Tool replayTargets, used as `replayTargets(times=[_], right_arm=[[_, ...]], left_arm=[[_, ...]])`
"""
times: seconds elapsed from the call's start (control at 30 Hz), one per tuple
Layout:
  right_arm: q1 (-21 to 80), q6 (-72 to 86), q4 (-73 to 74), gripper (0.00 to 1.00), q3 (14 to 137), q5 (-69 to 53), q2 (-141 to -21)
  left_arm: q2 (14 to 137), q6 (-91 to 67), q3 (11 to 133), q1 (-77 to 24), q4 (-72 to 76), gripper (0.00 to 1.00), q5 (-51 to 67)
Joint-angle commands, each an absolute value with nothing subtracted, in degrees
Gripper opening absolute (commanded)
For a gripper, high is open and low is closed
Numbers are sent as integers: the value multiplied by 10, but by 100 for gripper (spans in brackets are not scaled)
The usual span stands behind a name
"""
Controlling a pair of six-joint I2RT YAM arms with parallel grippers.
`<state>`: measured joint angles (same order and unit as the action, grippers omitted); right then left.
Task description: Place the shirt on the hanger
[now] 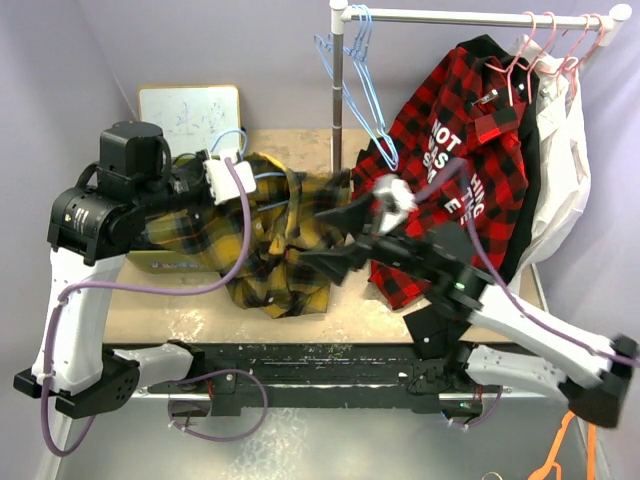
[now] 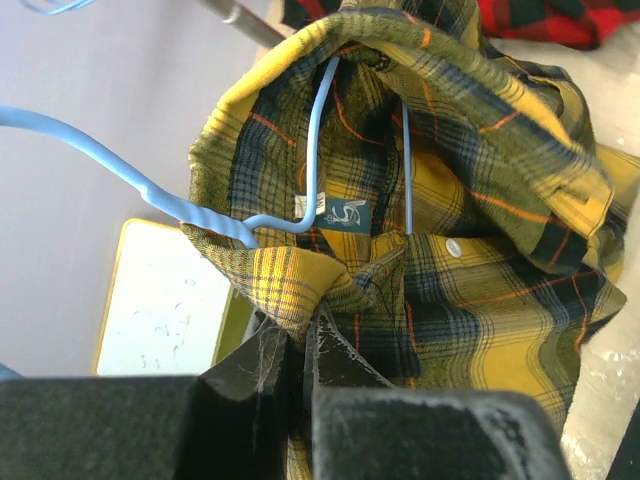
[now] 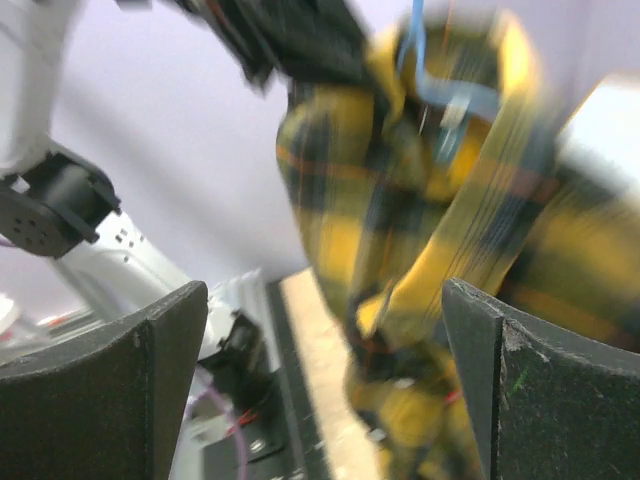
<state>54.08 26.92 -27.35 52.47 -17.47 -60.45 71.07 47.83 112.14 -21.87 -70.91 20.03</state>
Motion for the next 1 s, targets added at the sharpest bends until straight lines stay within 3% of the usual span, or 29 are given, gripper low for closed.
replayTargets(times=[0.0,0.2,0.33,0.6,0.7,0.87,0.97], right_arm=[[536,37,-198,100,509,-67,-463],[525,-173,-60,100,493,-123,-437],[497,-229,40,97,529,-226,-485],[483,-281,67,90,572,-232,-552],[483,-269,61,76,598,-259,-571],[482,-246,43,36,607,-303,-598],[481,-221,26,27,609,-334,-604]], left_arm=[[690,560,1070,-216,-712,0,273],[697,643,1055,-221,-774,0,347],[705,675,1058,-230,-802,0,367],[710,694,1061,-235,-816,0,396],[713,693,1063,-236,-816,0,405],[720,695,1066,-237,-820,0,423],[726,695,1068,-238,-821,0,430]])
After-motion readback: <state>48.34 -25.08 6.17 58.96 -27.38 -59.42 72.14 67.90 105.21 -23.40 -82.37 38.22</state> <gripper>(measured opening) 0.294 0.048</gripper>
